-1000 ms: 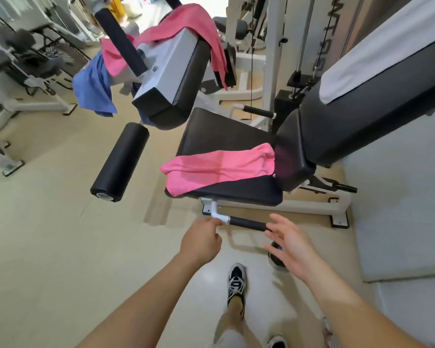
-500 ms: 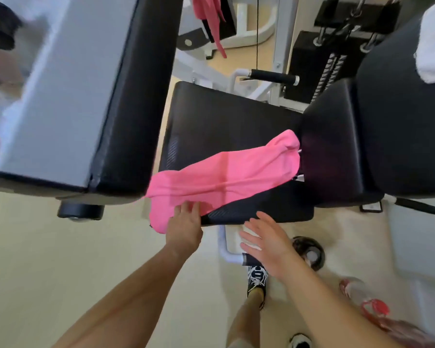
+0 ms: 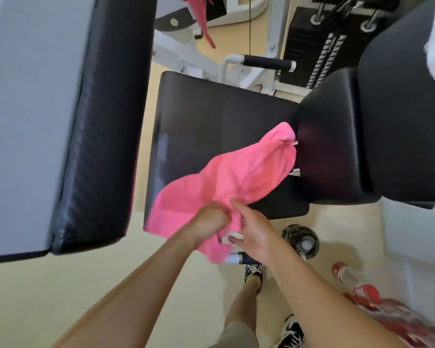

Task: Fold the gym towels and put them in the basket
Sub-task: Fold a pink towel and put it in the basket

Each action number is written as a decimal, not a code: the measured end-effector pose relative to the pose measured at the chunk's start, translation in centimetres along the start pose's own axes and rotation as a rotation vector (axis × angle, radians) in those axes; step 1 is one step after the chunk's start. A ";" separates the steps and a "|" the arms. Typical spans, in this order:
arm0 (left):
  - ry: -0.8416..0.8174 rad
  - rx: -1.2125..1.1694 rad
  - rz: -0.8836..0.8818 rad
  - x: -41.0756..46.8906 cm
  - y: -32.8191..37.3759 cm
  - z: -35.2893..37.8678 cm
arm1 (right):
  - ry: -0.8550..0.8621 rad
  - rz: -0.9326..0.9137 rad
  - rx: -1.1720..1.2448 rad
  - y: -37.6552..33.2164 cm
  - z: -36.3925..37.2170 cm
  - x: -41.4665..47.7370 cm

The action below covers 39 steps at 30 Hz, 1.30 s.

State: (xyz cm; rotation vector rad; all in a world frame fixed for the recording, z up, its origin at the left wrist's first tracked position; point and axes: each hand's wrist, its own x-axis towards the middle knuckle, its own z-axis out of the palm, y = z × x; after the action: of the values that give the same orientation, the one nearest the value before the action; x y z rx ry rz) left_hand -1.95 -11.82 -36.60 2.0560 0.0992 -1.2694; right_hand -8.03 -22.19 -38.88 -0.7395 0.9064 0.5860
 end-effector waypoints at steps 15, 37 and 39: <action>0.021 0.256 1.009 -19.0 12.1 13.6 | 0.060 -0.611 -1.101 -4.1 -10.3 -28.8; -1.047 0.203 1.029 -41.1 11.2 34.6 | 1.160 -0.923 -0.113 24.0 -29.0 -58.8; -0.973 0.253 1.151 -41.2 10.6 35.7 | 1.309 -0.808 -0.247 26.9 -29.1 -60.0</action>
State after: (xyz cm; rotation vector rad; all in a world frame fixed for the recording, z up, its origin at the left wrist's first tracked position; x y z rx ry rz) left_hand -45.71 -29.34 -7.34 1.0410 -1.4889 -1.3052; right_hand -71.22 -36.77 -7.79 -1.6560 1.5671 -0.6432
